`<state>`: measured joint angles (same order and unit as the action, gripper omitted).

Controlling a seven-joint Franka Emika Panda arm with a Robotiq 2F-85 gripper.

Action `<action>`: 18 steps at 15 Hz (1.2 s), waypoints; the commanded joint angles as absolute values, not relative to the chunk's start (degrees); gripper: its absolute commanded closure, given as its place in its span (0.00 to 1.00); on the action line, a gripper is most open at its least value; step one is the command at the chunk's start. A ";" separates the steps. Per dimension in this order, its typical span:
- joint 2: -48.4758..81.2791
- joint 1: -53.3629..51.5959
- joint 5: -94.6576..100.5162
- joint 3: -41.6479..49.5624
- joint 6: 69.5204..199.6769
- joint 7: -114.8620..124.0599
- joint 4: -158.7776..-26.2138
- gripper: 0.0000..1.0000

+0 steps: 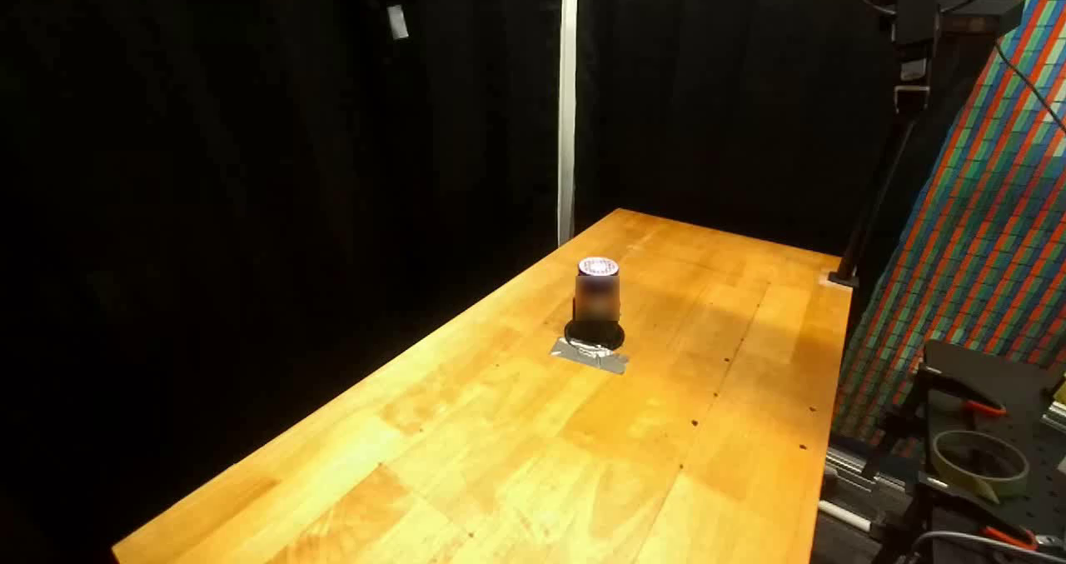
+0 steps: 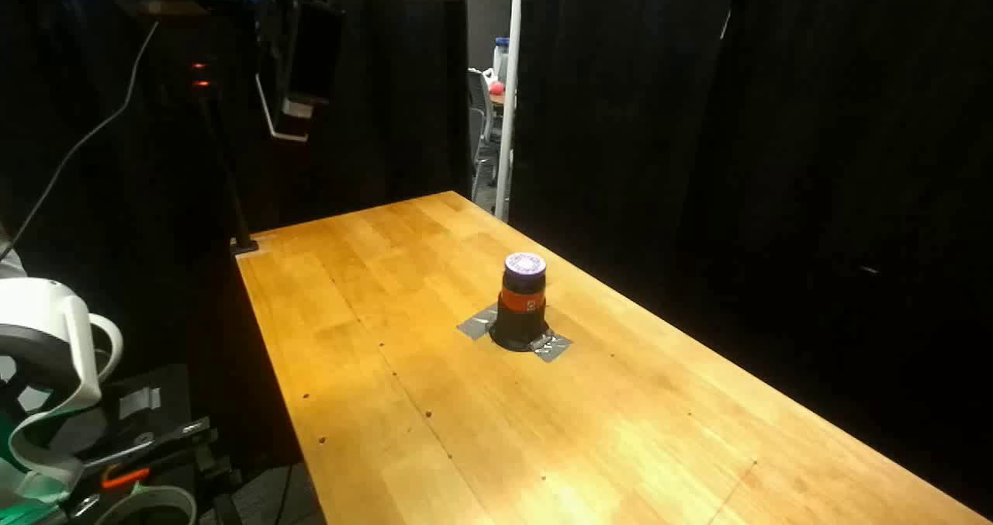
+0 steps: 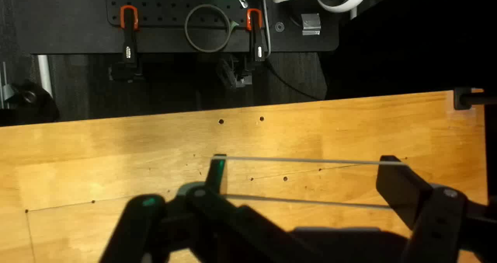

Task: Put the rubber band on the cup

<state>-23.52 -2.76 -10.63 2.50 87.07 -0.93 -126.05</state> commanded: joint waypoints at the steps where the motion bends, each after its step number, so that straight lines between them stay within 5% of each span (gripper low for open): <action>1: -23.46 -1.79 -10.86 1.70 86.89 -1.22 -125.78 0.00; 9: -23.64 -1.79 -10.86 1.71 86.88 -1.22 -125.57 0.00; 18: 0.84 -3.92 3.04 -8.19 91.89 9.30 -99.41 0.00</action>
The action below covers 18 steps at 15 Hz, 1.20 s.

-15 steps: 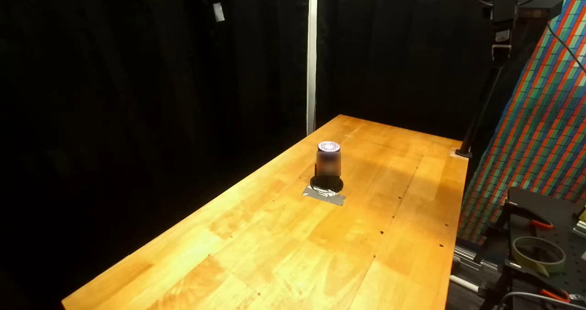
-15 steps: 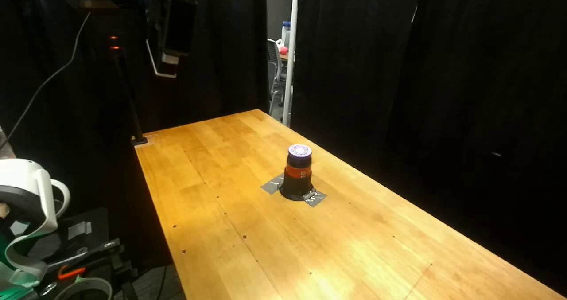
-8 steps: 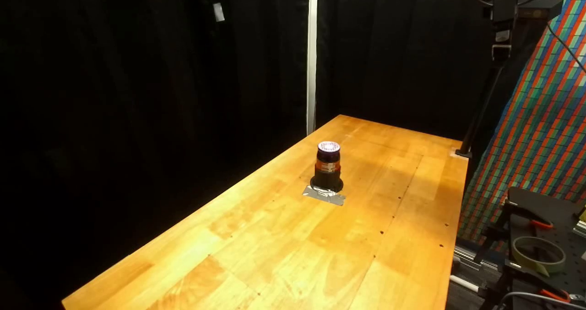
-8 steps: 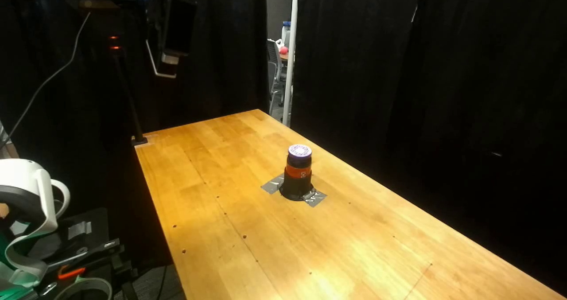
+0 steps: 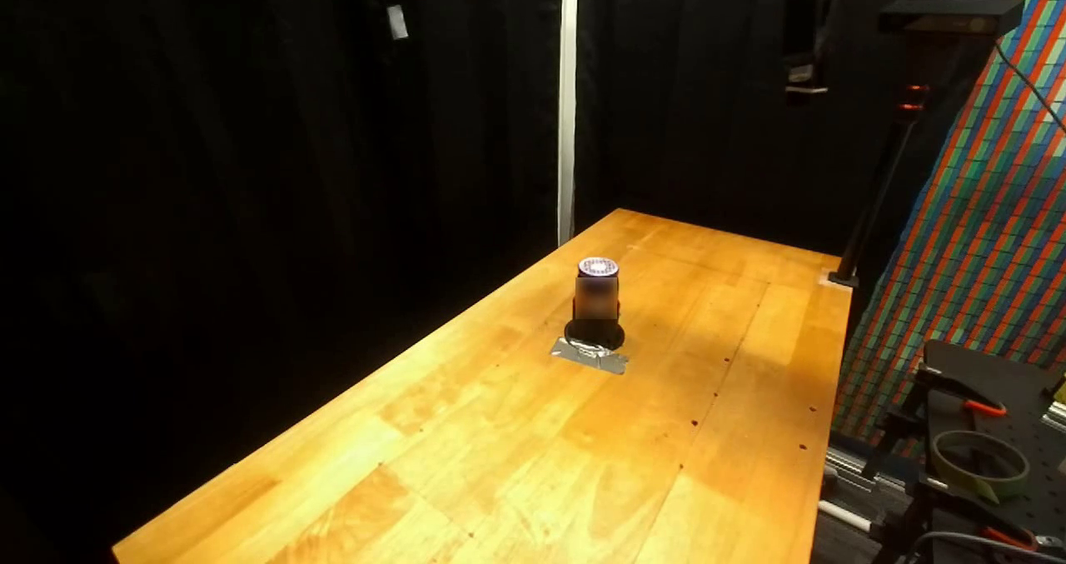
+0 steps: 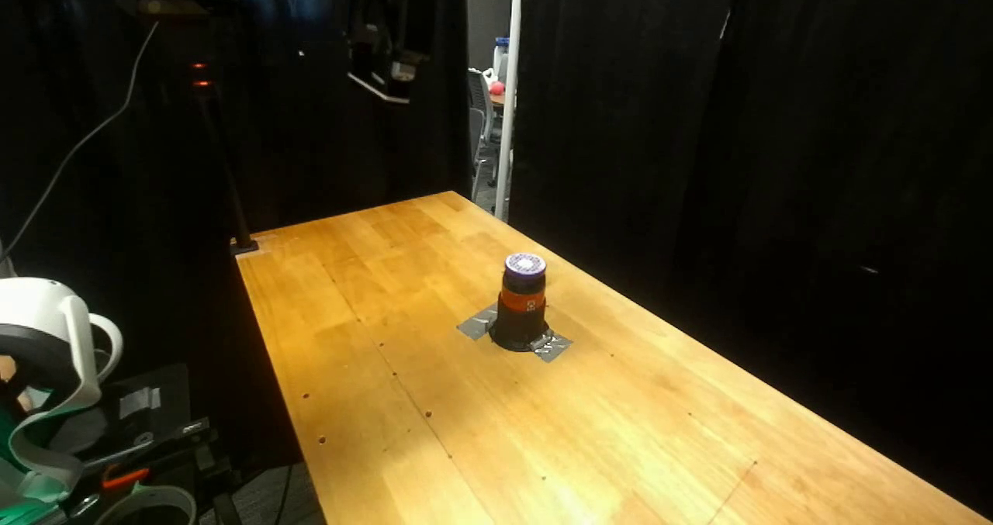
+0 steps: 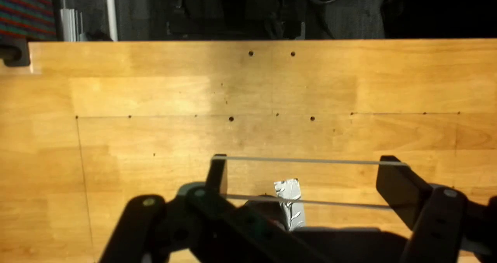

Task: Put the rubber band on the cup

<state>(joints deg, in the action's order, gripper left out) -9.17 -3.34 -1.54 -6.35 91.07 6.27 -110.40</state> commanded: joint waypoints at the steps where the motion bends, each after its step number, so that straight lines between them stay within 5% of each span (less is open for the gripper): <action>1: 3.72 -4.57 4.58 -8.06 94.03 10.04 -96.93 0.00; 18: 35.47 -5.47 3.82 -3.63 115.55 7.94 -81.87 0.00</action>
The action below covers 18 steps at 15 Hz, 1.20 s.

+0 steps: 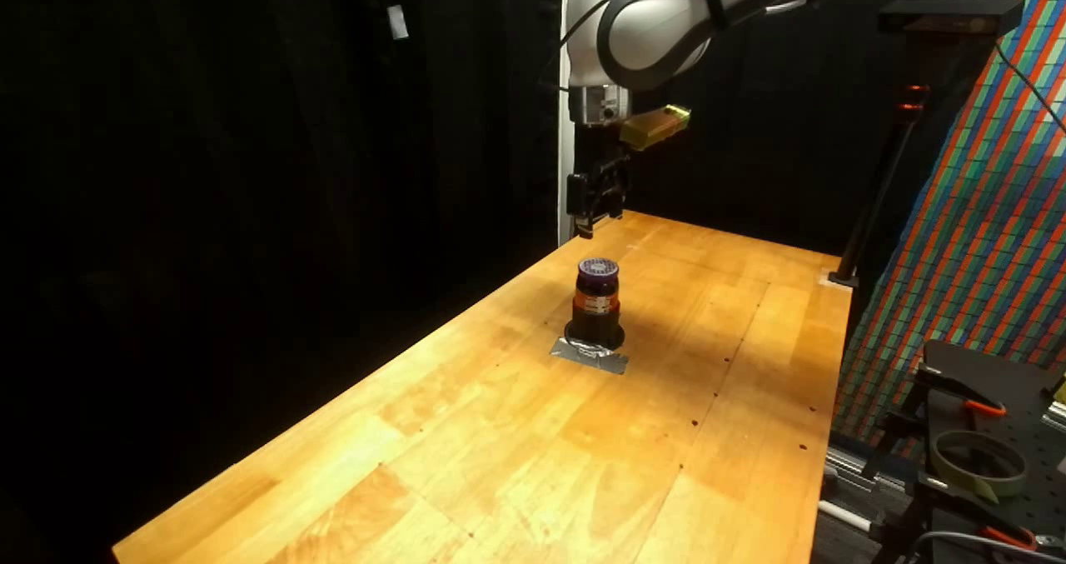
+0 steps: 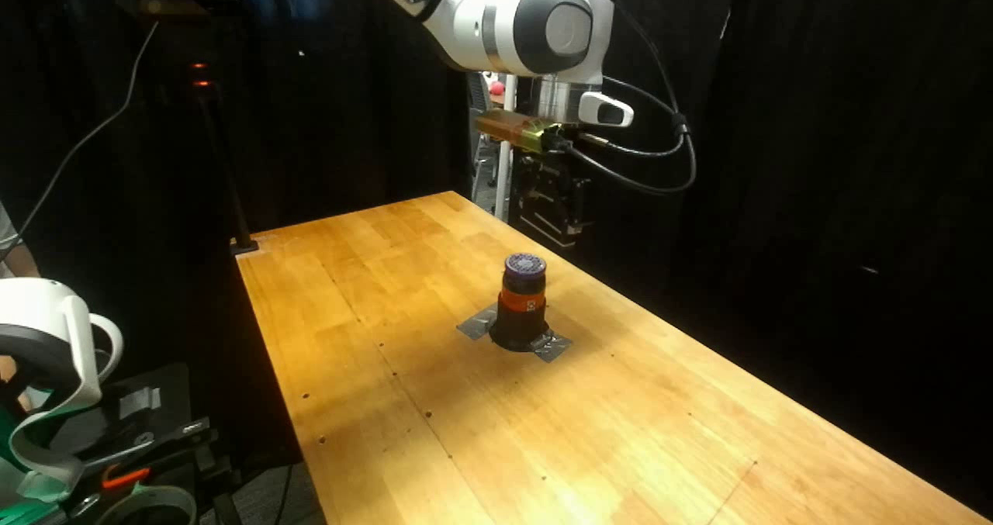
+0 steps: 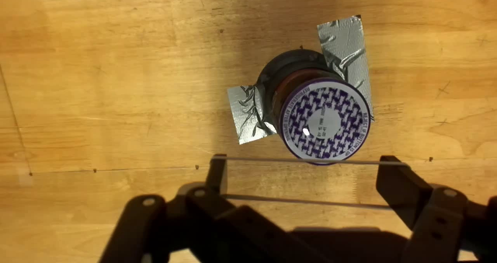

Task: Put the rubber band on the cup

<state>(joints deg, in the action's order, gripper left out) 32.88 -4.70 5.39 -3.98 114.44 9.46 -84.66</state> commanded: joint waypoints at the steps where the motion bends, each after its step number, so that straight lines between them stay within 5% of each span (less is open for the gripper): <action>1: 36.05 -5.58 3.67 -3.69 116.07 7.87 -81.80 0.00; 18: 40.56 -6.28 1.95 -3.38 120.82 7.52 -82.36 0.00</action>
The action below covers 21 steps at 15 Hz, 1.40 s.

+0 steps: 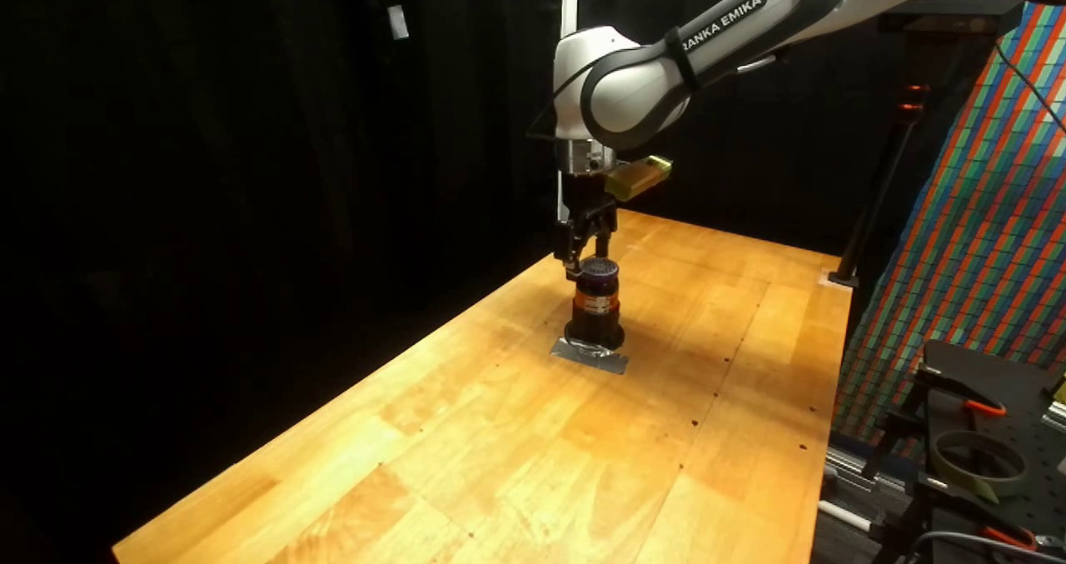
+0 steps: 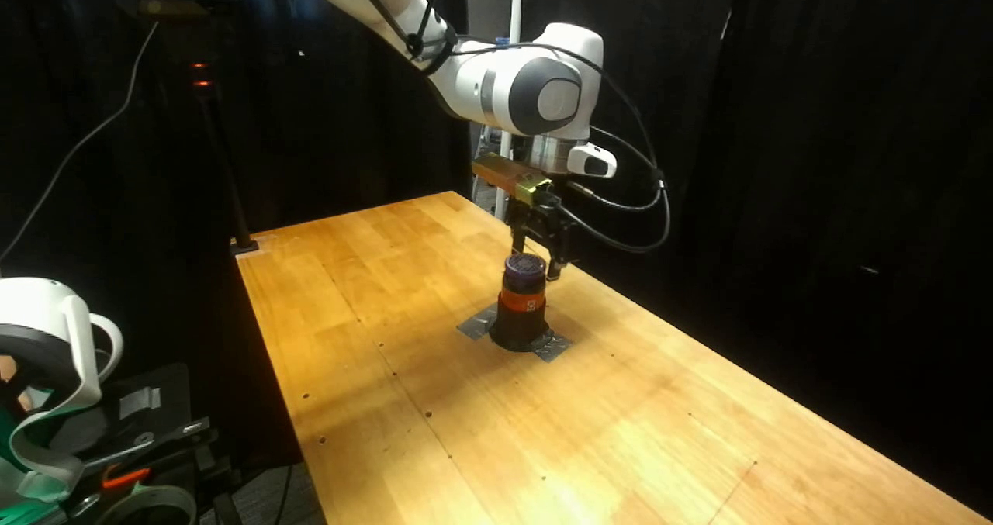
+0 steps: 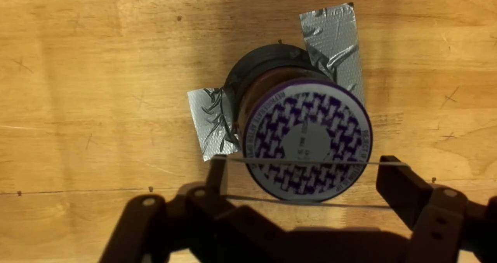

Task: Put the rubber band on the cup

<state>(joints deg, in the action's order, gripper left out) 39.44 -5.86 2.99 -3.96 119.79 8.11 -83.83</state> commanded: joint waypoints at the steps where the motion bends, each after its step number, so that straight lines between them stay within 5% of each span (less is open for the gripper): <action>1: 40.64 -6.30 1.97 -3.37 120.88 7.53 -82.44 0.00; 15: 38.02 -6.37 2.65 -1.98 129.30 8.51 -88.70 0.00; 21: 32.47 -5.56 0.63 -3.24 122.91 7.20 -94.81 0.00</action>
<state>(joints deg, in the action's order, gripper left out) 37.51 -5.85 2.22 -3.09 125.05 8.16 -89.51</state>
